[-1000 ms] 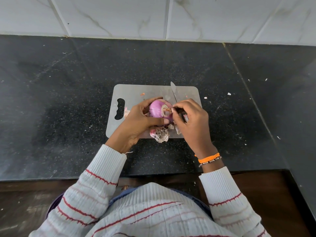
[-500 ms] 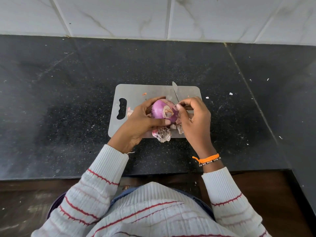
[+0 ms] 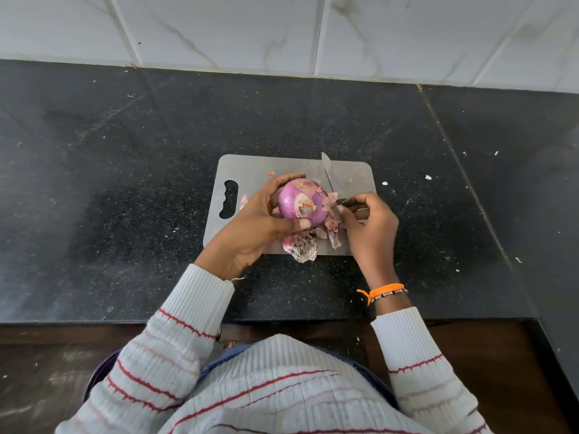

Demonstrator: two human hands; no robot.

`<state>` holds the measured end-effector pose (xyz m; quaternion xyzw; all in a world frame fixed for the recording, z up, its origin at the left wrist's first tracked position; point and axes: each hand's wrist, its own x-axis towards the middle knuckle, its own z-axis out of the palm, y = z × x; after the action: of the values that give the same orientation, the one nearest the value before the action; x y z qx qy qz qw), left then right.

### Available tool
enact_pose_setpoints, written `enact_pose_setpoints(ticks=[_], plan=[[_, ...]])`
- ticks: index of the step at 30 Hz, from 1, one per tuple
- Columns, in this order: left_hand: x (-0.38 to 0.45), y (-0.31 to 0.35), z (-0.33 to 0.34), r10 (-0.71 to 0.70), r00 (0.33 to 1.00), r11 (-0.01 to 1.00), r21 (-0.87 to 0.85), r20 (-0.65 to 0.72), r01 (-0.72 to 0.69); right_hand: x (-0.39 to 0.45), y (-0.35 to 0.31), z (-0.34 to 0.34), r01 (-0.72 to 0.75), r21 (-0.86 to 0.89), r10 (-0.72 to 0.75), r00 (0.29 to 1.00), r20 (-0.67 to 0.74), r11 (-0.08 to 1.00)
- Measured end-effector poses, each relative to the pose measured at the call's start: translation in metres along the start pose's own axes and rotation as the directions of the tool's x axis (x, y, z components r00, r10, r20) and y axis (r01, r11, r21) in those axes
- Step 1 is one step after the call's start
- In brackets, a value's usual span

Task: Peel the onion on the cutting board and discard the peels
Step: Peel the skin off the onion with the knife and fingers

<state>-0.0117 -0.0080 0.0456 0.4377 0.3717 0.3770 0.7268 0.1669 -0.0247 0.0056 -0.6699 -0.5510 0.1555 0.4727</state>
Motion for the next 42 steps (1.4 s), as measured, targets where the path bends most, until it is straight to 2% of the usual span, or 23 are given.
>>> enact_pose_setpoints(ticks=[3,8,14,18,26,31,34,42], plan=[[0.002,-0.002,0.0,-0.016,0.999,1.0,-0.012,-0.039,0.015,-0.003,-0.012,0.001,-0.023,0.105,0.02,0.999,0.034,0.994],[0.004,-0.004,0.001,-0.015,0.996,0.999,0.029,-0.086,0.018,-0.003,-0.034,-0.001,0.086,0.255,-0.106,0.992,0.066,0.963],[0.002,-0.007,0.0,-0.022,0.997,0.996,0.088,-0.074,0.028,-0.001,-0.031,0.004,0.155,0.112,-0.16,0.986,0.045,0.982],[0.003,-0.006,0.001,0.003,0.999,0.996,0.084,-0.035,0.0,0.0,-0.021,0.006,0.099,0.029,-0.1,0.994,0.048,0.995],[0.001,-0.003,0.002,-0.017,0.999,1.0,0.002,-0.033,0.018,-0.005,-0.001,0.012,0.032,-0.121,-0.012,0.987,0.162,0.992],[0.002,0.0,0.004,-0.013,0.992,1.0,-0.009,-0.125,0.012,-0.003,-0.022,0.003,0.068,0.102,-0.074,0.996,0.054,0.992],[0.003,-0.002,0.002,-0.026,0.987,0.999,-0.027,-0.161,0.022,-0.004,-0.034,0.0,0.073,0.22,-0.094,0.992,0.088,0.973],[0.003,-0.001,0.001,-0.071,0.985,0.997,-0.033,-0.154,0.067,-0.002,-0.031,0.002,0.173,0.221,-0.193,0.979,0.072,0.96]])
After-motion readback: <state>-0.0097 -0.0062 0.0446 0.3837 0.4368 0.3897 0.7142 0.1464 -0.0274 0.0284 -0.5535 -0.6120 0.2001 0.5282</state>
